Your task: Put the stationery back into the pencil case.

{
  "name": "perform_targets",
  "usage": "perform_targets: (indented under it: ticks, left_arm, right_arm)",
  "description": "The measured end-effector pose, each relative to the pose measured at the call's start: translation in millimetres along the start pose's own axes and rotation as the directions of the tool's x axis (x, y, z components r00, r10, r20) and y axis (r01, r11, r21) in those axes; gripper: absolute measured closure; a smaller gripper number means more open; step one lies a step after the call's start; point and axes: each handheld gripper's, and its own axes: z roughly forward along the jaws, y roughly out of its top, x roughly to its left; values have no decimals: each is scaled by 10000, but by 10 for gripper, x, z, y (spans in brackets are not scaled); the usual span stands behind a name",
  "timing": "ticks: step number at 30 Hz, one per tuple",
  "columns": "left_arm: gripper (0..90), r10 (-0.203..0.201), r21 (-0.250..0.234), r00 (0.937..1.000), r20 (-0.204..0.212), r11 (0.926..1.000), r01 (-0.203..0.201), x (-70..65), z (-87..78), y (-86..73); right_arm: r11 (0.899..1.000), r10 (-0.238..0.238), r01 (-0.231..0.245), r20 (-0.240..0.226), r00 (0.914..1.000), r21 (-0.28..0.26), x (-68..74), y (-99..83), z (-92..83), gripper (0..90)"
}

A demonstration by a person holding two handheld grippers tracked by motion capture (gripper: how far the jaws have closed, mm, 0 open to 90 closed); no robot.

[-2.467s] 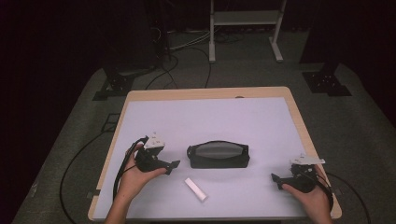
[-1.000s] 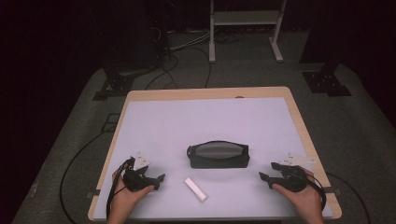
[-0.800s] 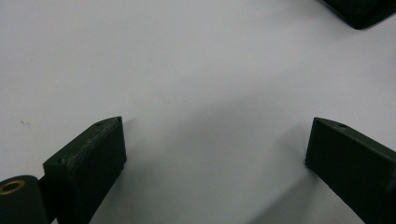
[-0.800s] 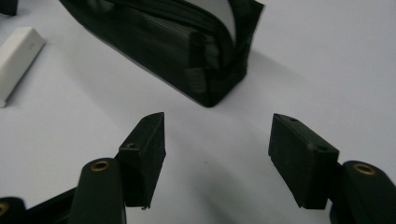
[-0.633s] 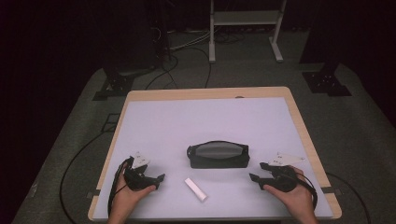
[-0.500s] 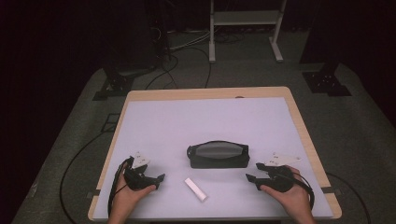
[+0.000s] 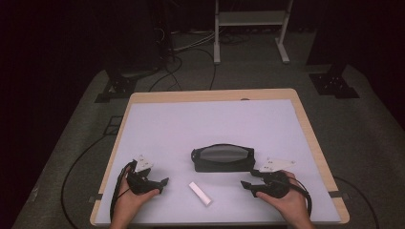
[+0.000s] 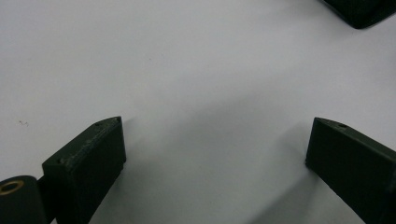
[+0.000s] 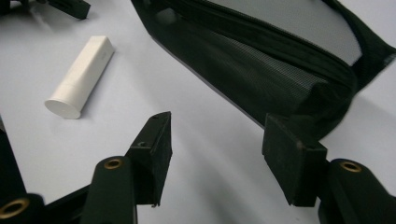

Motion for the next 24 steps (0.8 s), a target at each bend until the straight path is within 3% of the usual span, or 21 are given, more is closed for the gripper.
perform_targets:
  ticks: [10, 24]
  left_arm:
    - [40, -18, -7, 10000, 6, 10000, 18, 0, 1, 0]
    - [40, -14, 8, 10000, 15, 10000, 14, 2, 1, 0]
  right_arm:
    - [9994, -335, 338, -445, 9984, 45, 135, 105, 115, 433]
    - [9957, -899, 918, -1095, 9899, 121, 350, 256, 323, 437]
